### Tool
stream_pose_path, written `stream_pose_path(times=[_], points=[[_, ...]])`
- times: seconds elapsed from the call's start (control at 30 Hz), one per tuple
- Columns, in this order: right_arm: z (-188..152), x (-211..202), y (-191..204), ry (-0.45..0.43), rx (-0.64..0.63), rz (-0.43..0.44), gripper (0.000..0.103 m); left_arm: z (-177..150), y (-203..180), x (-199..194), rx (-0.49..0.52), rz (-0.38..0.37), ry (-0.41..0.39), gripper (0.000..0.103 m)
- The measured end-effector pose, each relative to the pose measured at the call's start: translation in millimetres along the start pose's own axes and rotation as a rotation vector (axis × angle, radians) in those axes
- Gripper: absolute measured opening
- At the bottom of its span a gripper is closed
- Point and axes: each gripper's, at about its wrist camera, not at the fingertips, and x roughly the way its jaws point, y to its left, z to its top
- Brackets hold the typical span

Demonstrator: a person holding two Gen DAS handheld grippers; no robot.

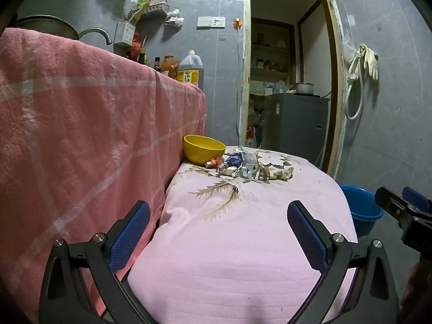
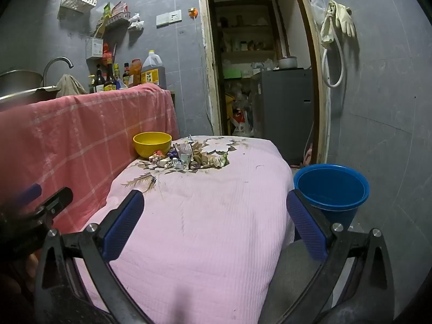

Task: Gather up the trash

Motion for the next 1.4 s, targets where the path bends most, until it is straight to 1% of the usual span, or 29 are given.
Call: stream_pose_path(times=[0.87,1.4], points=[[0.0,0.4,0.3,0.0,0.008,0.002,0.103,0.0,0.4,-0.1,0.005,0.004,0.004,0.1],[-1.0,0.3,0.7,-0.001,0.014,0.003,0.103,-7.2,0.7,4.4,0.005,0.005,0.007,0.1]])
